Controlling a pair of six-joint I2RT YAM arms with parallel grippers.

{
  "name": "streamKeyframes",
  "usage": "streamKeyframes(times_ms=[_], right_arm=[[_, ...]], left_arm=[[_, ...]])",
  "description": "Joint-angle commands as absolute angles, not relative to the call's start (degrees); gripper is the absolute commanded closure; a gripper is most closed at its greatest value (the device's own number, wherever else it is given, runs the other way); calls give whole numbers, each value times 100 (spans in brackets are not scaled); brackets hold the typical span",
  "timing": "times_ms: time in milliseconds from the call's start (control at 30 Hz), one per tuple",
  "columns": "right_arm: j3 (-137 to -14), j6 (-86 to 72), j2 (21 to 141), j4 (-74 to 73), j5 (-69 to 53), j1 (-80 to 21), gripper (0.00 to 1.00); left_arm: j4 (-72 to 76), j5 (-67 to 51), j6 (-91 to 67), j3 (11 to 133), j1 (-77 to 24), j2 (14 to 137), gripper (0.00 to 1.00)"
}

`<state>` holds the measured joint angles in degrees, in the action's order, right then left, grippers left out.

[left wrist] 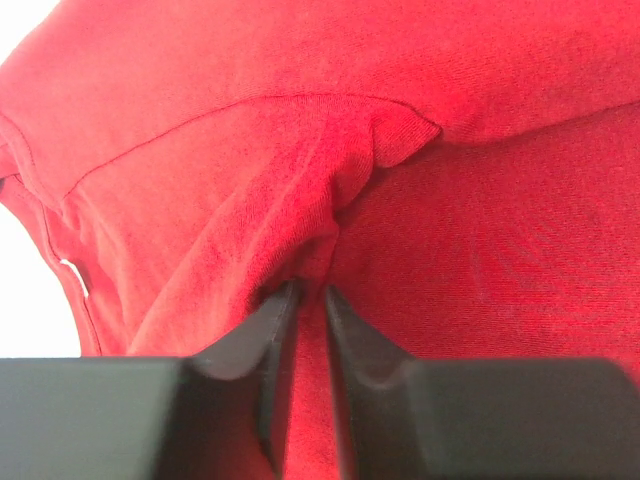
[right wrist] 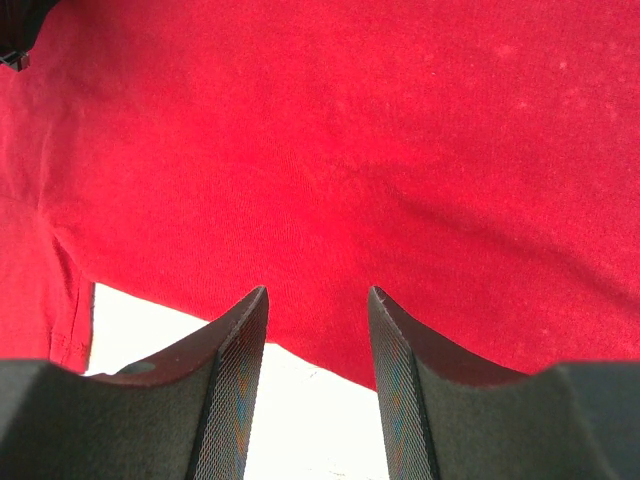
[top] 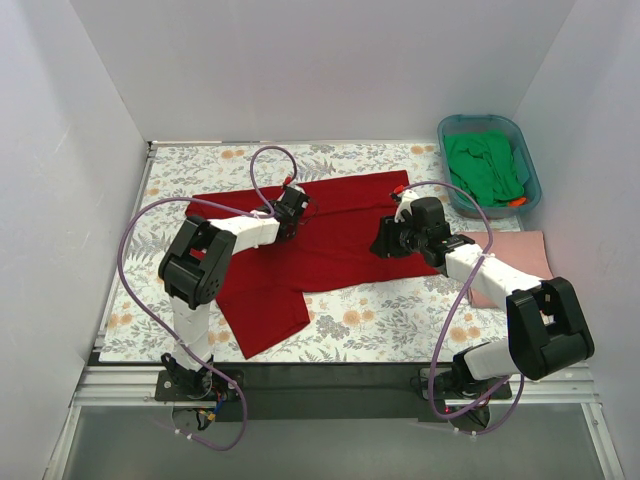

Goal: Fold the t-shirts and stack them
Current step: Fold the tshirt

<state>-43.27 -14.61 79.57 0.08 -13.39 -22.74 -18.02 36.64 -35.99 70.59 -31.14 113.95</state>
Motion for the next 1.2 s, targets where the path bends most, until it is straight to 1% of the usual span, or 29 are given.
streamKeyframes(times_ms=[0,67,100,167,200,367,600,800,1133,1167], right_arm=[[-4272,-1424,7919,185,-1389,-2224,49],[-4271,-1433,7910,185,-1380,-2224,50],[-4263,-1441,7910,185,-1380,-2224,50],[-4263,-1433,7910,193,-1380,-2215,50],[-4263,-1433,7910,185,-1380,-2215,50],[-4254,-1441,7875,185,-1371,-2206,50],[-4237,-1441,7831,185,-1371,-2206,50],[-4228,-1441,7831,193,-1432,-2197,50],[-4280,-1397,7910,229,-1661,-2206,50],[-4280,-1380,7936,229,-1696,-2206,50]], left_arm=[[-1907,3656,-3665,7119,-3059,11382,90],[-1942,3674,-3656,7163,-3050,11295,91],[-1960,3683,-3648,7189,-3050,11259,95],[-1995,3674,-3621,7268,-3050,11215,97],[-2039,3691,-3604,7312,-3050,11206,100],[-2381,3604,-3709,7637,-3059,11136,100],[-3329,2963,-4095,8076,-3059,11004,100],[-4129,2426,-4263,8314,-3076,11206,100],[-4482,2048,-4193,9131,-3067,11302,100],[-4509,2030,-4175,9184,-3067,11338,99]])
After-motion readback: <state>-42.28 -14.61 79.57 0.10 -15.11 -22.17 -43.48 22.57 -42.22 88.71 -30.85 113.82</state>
